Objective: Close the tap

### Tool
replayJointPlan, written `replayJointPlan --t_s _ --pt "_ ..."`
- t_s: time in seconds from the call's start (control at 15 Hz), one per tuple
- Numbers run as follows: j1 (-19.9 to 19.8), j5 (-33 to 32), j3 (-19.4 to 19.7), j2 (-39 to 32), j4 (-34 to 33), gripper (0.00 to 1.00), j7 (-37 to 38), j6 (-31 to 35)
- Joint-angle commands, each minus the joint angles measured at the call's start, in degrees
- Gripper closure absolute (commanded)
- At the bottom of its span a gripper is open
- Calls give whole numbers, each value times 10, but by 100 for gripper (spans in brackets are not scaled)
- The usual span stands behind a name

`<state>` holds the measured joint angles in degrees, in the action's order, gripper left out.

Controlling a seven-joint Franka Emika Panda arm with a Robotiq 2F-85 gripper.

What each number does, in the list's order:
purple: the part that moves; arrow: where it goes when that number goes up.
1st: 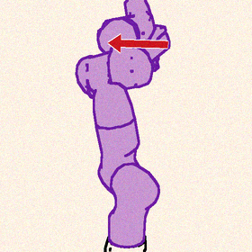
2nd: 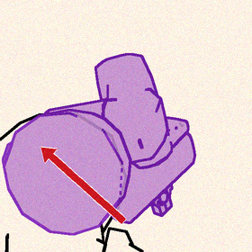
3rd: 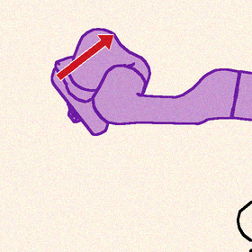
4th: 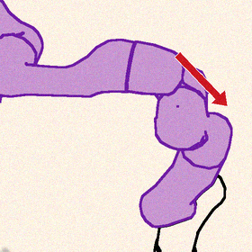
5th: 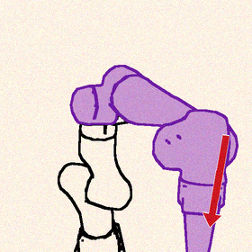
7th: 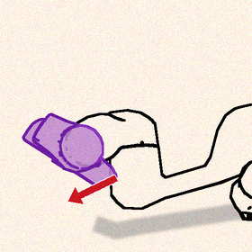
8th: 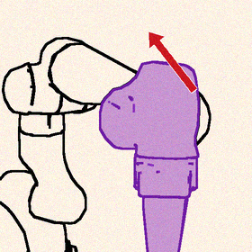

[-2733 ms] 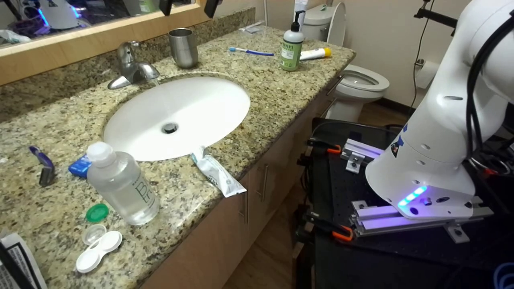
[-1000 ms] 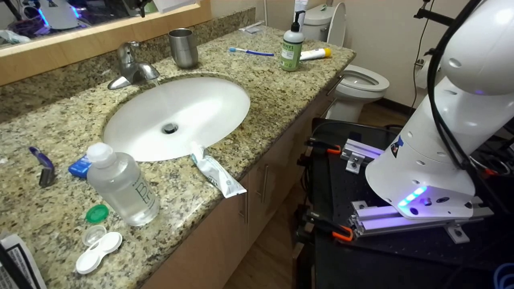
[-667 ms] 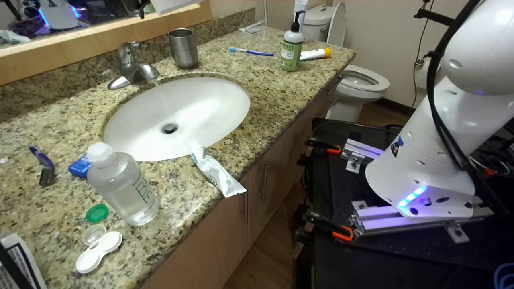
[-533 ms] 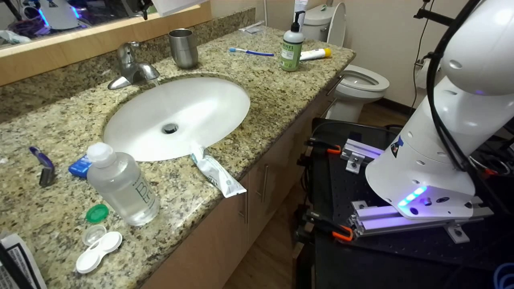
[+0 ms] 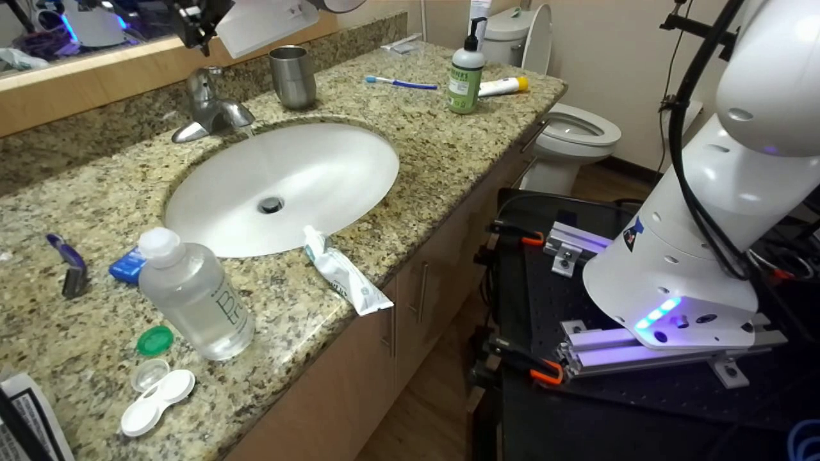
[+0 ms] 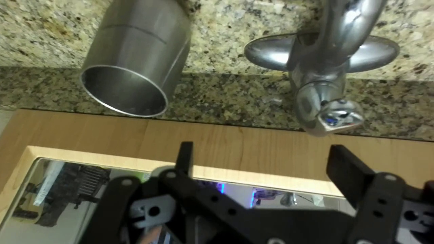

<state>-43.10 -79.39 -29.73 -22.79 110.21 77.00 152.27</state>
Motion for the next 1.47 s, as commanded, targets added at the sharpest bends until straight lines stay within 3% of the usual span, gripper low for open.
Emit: replayJointPlan --t_s 0.0,0.33,0.4,0.47,0.53,1.13,1.2,1.27,1.4 --pt "4 0 0 -6 -3 0 0 0" --pt "3 0 0 -5 -3 0 0 0" --pt "98 53 115 7 -4 0 -25 50" --pt "18 10 22 -22 -11 0 -10 29" --pt "39 18 43 -23 -13 0 -11 31" --pt "43 56 42 -57 -32 0 -3 -13" --pt "133 120 150 -36 -30 0 -25 33" --pt "53 97 55 -59 -37 0 -11 5" --pt "72 133 69 -60 -41 0 -15 -5"
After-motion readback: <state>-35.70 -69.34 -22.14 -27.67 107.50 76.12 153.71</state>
